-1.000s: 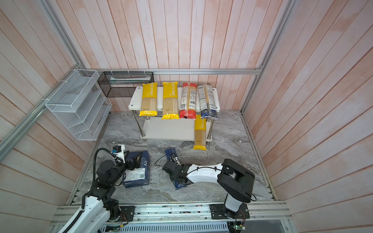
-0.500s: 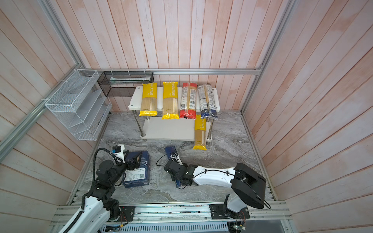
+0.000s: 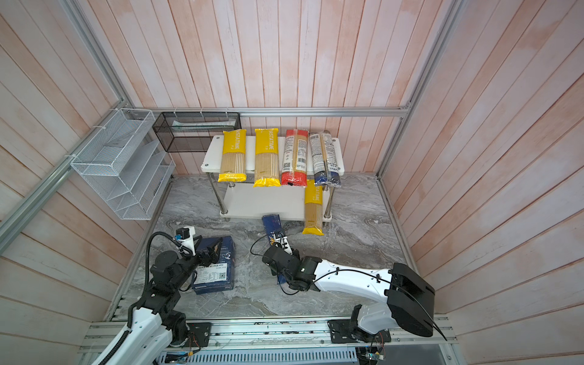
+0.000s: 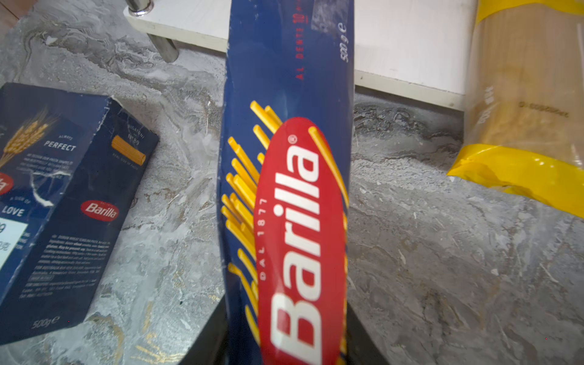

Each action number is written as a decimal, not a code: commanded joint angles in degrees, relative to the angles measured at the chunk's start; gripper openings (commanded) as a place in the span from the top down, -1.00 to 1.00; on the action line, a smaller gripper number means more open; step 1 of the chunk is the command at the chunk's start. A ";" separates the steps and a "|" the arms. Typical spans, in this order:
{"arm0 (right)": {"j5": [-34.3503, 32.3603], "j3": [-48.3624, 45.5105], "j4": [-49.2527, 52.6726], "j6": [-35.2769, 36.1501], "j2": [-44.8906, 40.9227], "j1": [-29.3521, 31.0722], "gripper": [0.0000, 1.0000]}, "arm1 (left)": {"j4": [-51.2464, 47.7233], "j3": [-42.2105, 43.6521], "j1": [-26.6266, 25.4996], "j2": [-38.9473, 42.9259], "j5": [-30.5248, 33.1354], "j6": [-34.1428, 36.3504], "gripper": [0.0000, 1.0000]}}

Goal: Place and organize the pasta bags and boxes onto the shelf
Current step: 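Carry the box with the right gripper to the lower tier beside the yellow pack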

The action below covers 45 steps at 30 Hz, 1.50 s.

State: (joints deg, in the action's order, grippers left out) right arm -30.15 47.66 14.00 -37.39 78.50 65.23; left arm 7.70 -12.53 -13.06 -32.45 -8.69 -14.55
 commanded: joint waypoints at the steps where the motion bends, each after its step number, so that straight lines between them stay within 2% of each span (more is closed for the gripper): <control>1: -5.47 1.56 -3.78 1.67 -2.38 -1.54 0.21 | 0.44 -0.31 0.26 0.10 0.16 0.74 -1.00; 10: -4.96 2.91 -5.46 6.14 -2.20 -7.00 0.24 | 0.52 -0.43 0.31 0.03 0.16 0.69 -1.00; 17: -1.36 4.02 -9.54 8.63 -1.83 -12.72 0.29 | 0.48 -0.43 0.30 -0.14 0.16 0.75 -0.99; 29: 1.47 11.22 -11.95 12.24 5.34 -19.42 0.31 | 0.62 -0.42 0.23 -0.21 0.08 0.74 -0.99; 45: 5.27 18.94 -16.53 13.62 14.51 -25.17 0.31 | 0.42 -0.31 0.31 0.10 0.16 0.75 -0.99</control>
State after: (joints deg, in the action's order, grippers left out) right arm -24.25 62.74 4.73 -24.77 93.27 41.50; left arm 7.70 -12.53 -13.06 -32.67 -8.71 -14.52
